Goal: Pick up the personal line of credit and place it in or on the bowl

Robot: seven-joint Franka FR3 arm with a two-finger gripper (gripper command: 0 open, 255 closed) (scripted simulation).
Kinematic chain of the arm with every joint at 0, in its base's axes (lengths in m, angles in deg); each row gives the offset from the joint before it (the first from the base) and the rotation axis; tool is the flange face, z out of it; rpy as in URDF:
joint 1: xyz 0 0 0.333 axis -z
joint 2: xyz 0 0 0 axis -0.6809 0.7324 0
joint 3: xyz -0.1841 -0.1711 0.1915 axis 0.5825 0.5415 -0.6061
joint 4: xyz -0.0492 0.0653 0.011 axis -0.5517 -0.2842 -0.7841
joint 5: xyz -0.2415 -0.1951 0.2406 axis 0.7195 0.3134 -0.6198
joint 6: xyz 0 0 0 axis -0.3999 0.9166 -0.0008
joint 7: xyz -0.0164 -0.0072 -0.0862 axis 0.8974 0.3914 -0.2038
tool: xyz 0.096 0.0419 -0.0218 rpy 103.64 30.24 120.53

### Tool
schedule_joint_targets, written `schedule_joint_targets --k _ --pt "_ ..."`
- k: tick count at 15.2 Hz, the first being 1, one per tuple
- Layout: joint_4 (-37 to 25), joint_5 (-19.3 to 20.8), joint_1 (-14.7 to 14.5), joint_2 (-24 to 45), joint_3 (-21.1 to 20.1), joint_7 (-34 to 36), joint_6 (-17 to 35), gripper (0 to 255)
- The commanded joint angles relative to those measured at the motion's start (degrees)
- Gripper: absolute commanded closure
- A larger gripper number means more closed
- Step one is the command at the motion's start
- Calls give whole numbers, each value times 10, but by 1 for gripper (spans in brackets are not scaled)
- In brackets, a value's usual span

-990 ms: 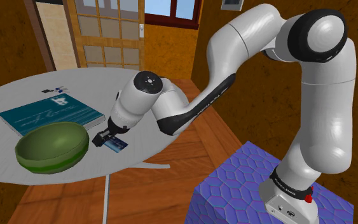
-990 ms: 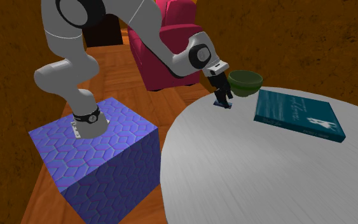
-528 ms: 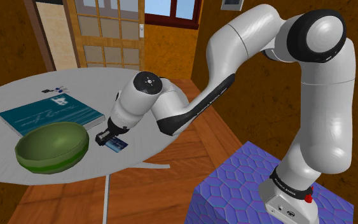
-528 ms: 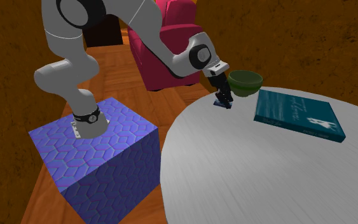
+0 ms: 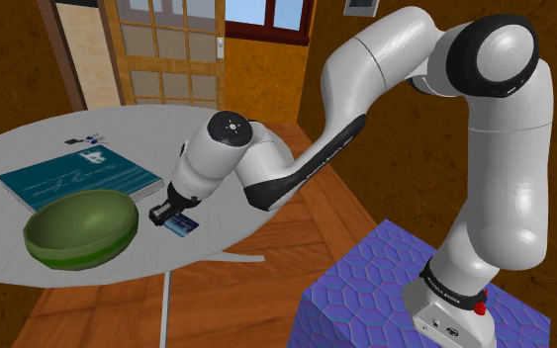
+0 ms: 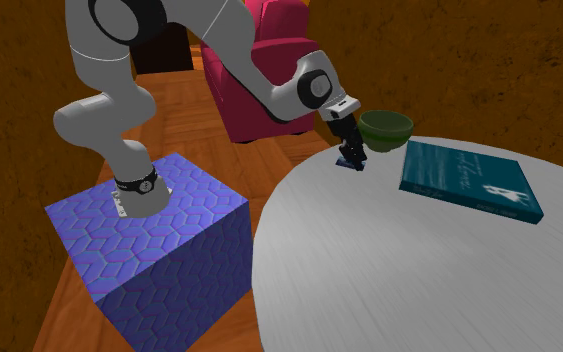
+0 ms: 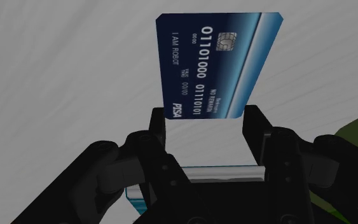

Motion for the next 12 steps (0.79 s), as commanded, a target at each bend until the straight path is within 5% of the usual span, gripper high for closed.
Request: schedule_joint_targets --k 1,12 --pt "0 0 0 0 0 0 0 255" --pt "-1 -99 37 -53 -48 -87 -33 255"
